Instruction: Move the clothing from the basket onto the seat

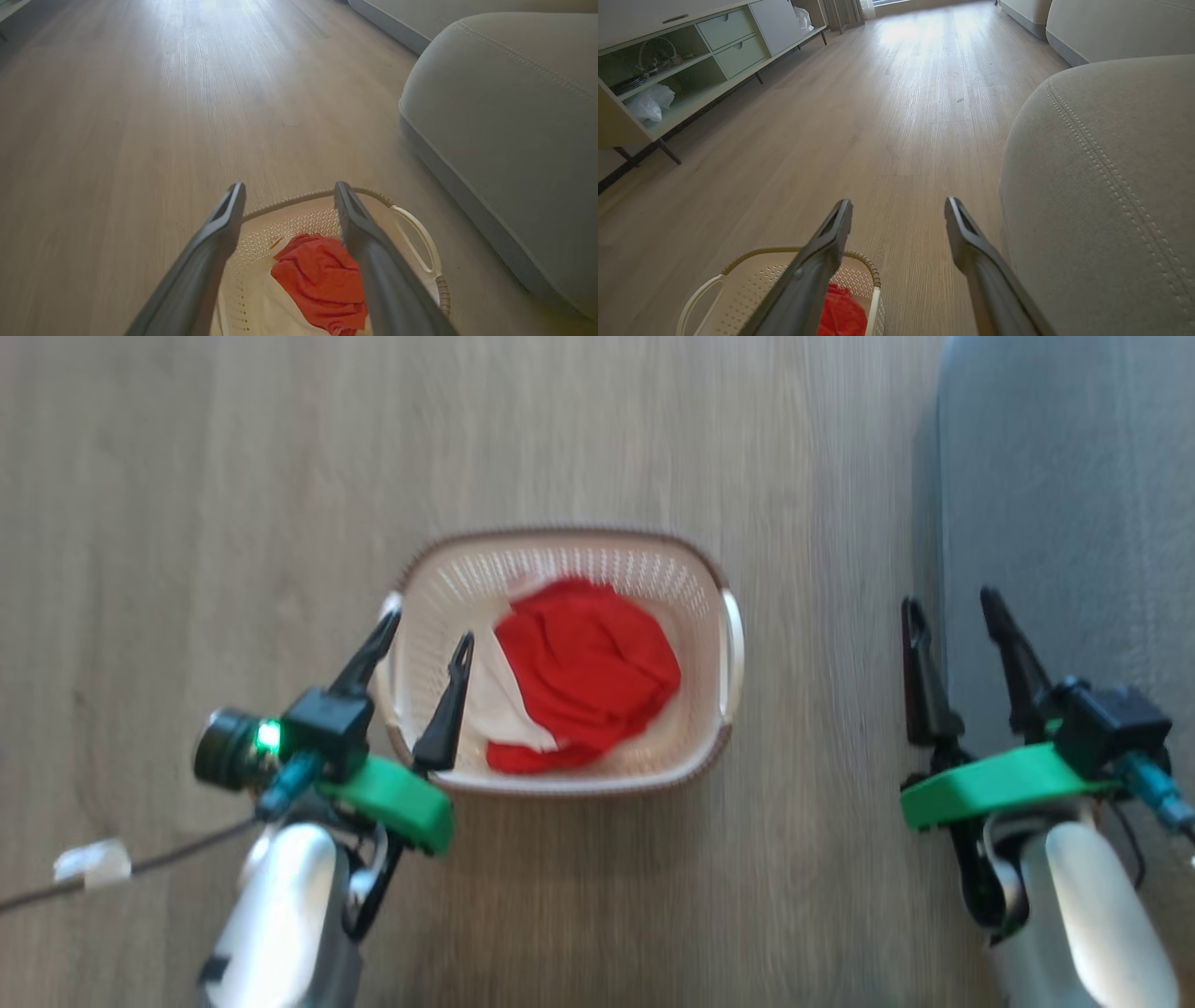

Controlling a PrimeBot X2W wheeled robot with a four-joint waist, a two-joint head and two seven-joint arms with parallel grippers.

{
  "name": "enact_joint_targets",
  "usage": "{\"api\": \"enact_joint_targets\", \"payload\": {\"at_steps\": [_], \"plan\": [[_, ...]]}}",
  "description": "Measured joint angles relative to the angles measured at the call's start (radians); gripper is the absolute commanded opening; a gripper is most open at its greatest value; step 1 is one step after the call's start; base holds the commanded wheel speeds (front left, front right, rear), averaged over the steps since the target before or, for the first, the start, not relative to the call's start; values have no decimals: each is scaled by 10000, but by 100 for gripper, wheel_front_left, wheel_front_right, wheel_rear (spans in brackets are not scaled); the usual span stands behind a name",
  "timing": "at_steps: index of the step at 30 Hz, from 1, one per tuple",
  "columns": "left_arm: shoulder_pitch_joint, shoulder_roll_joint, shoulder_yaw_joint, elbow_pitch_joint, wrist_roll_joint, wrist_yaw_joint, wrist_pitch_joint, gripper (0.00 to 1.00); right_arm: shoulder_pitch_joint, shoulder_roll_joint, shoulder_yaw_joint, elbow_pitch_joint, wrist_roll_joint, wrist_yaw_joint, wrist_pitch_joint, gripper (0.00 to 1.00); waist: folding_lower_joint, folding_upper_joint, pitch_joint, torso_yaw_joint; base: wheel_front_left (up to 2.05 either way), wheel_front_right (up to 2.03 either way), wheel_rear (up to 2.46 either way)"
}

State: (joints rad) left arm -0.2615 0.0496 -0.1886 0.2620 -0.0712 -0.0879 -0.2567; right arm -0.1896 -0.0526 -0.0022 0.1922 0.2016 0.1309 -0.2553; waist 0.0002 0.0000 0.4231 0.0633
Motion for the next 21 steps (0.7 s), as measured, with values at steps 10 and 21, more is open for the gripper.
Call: {"api": "enact_joint_targets", "payload": {"at_steps": [10, 21], "plan": [[-3363, 1078, -476, 2067, 803, -336, 0, 100, -696, -6, -81, -892, 46, 0, 0, 100, 3, 0, 3002, -850, 0, 0, 0], [-5574, 1879, -2468, 4059, 1074, -420, 0, 100, -1105, -2, 571, -1446, 546, 0, -2, 100, 0, 0, 5268, -1994, 0, 0, 0]]}}
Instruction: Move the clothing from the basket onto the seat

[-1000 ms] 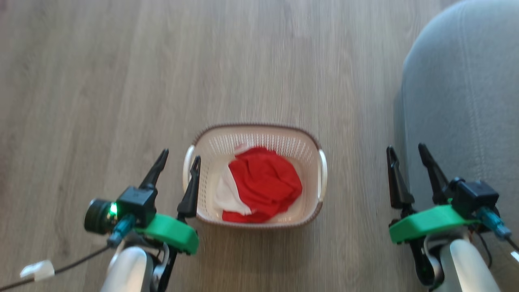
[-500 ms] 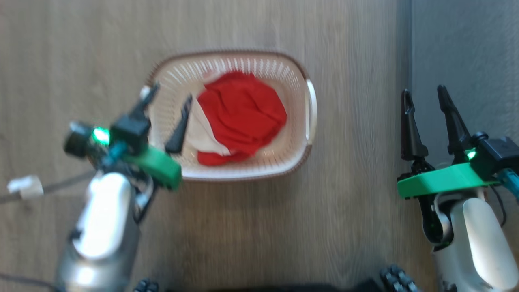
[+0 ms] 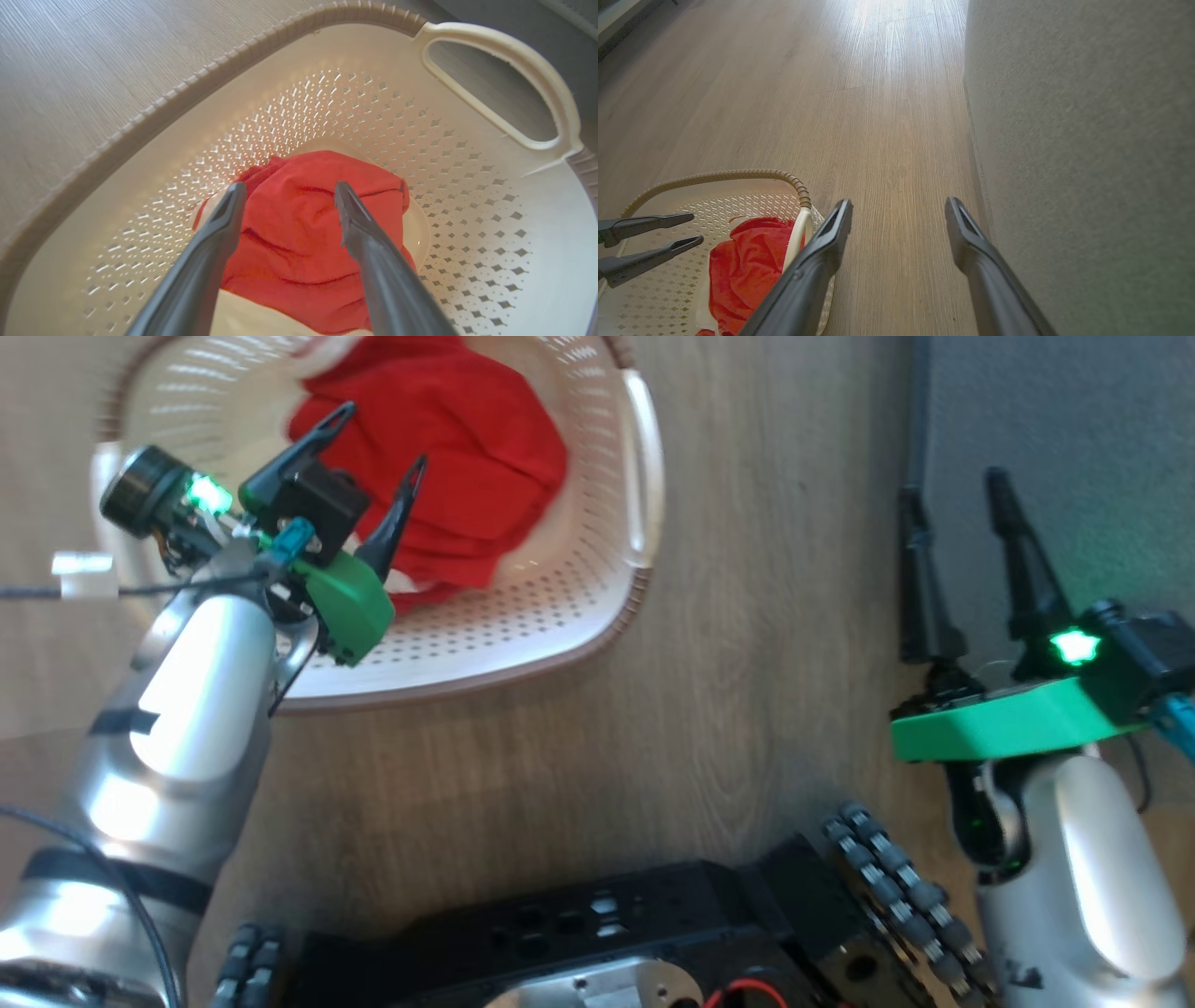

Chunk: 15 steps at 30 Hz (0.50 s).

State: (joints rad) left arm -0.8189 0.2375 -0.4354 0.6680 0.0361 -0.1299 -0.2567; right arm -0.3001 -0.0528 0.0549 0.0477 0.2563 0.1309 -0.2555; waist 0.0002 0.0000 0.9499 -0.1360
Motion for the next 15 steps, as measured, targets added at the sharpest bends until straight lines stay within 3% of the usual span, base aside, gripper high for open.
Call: {"api": "enact_joint_targets", "payload": {"at_steps": [8, 15], "plan": [[-1391, 558, -884, 1797, -830, 0, 0, 100, -35, 23, 894, -570, 86, 4, 0, 100, -1, 0, 821, -994, 0, 0, 0], [-1963, 558, -1469, 3613, -872, 0, 0, 100, 119, 82, 1110, -938, 90, 4, 0, 100, -2, 0, 1018, -1497, 0, 0, 0]]}}
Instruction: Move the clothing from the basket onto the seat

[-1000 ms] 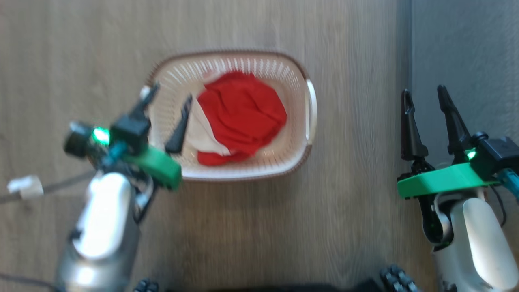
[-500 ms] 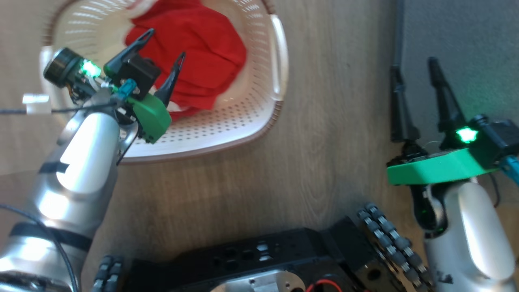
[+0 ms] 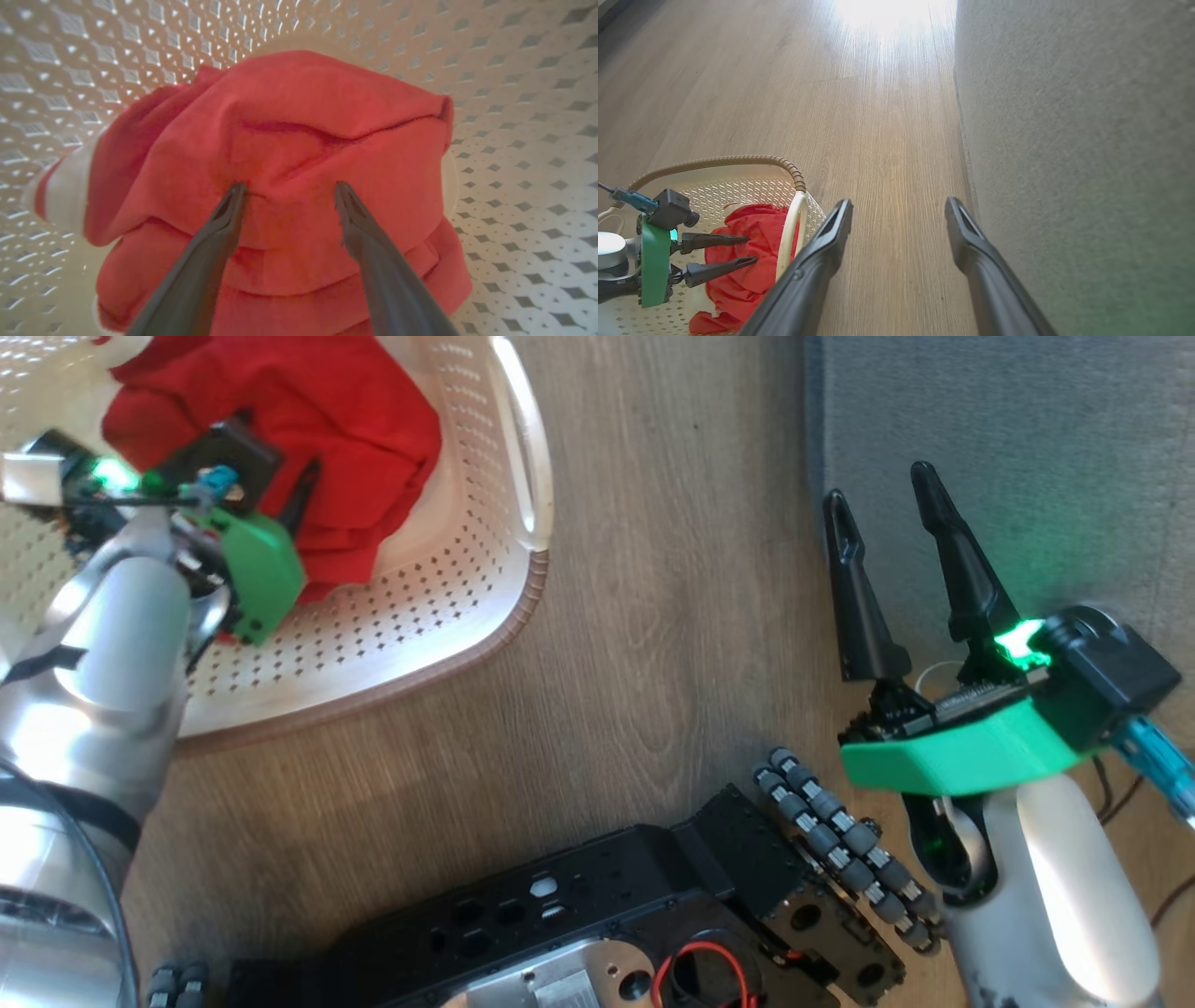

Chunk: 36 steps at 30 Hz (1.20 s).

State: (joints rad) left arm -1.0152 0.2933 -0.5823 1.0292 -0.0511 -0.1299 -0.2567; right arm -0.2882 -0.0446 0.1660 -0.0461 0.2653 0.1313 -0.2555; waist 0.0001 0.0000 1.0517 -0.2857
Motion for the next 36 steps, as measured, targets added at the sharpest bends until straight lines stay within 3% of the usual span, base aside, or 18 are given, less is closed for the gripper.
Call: {"api": "enact_joint_targets", "payload": {"at_steps": [8, 20, 21, 23, 36], "plan": [[-947, -8, -27, 2161, -86, 13, 309, 100, 1156, 2, -25, -535, -2, -2, 0, 100, -1, 1, 63, -237, 0, 0, 0], [-972, -58, -355, 2527, -360, 2, 1977, 100, 1282, 8, -35, -742, -127, -2, 0, 100, -1, 0, 164, -109, 0, 0, 0], [-972, -82, -378, 2529, -435, 2, 2079, 76, 1280, 8, -35, -744, -151, -2, 0, 100, -1, 0, 168, -94, 0, 0, 0], [-972, -117, -500, 2535, -573, 2, 2217, 0, 1280, 10, -31, -746, -196, -2, 0, 100, -1, 0, 177, -68, 0, 0, 0], [-1128, -100, -1035, 2575, -1327, 0, 1622, 0, 1020, 10, 23, -757, -280, -2, 0, 100, -1, 0, 159, 28, 0, 0, 0]]}}
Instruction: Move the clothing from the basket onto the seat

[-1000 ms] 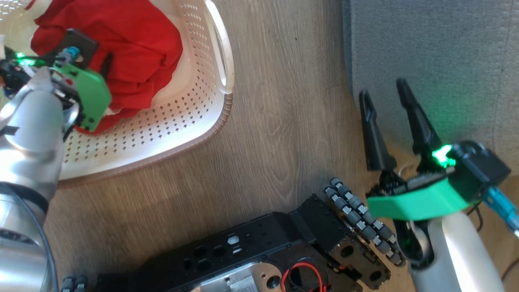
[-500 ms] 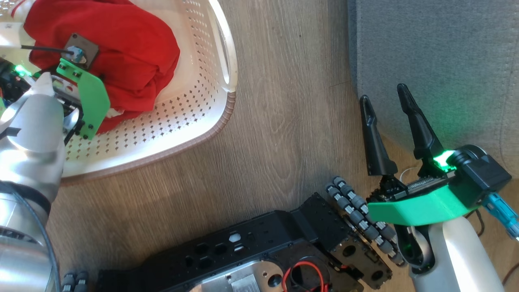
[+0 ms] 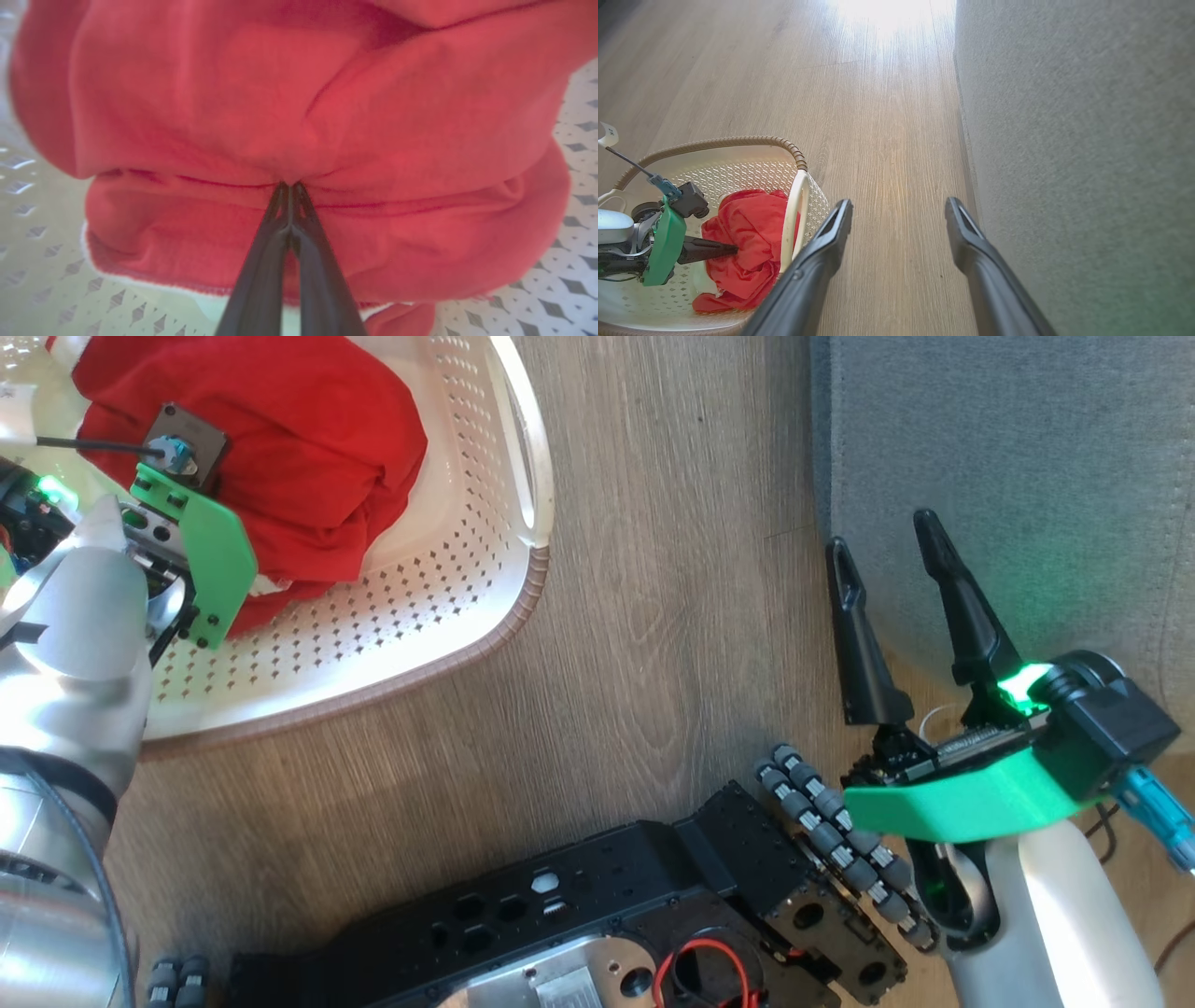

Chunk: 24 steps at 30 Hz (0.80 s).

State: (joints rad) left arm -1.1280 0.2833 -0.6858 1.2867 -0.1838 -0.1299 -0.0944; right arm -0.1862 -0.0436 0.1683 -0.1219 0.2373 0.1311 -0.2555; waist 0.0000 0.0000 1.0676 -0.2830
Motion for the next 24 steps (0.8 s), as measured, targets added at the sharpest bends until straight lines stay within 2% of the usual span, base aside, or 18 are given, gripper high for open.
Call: {"api": "enact_joint_targets", "payload": {"at_steps": [10, 23, 24], "plan": [[-34, 10, -242, 46, -403, 0, -497, 0, -496, 0, -2, 151, 0, 0, 0, 100, 0, 0, -207, 39, 0, 0, 0], [-60, 8, -357, 75, -802, 0, -625, 0, -1423, -2, 144, 472, -2, 0, 0, 100, 0, 0, -558, 7, 0, 0, 0], [-45, -50, -435, 81, -874, 0, -560, 27, -1499, -2, 148, 546, -23, 0, 0, 100, 1, 0, -620, 18, 0, 0, 0]]}}
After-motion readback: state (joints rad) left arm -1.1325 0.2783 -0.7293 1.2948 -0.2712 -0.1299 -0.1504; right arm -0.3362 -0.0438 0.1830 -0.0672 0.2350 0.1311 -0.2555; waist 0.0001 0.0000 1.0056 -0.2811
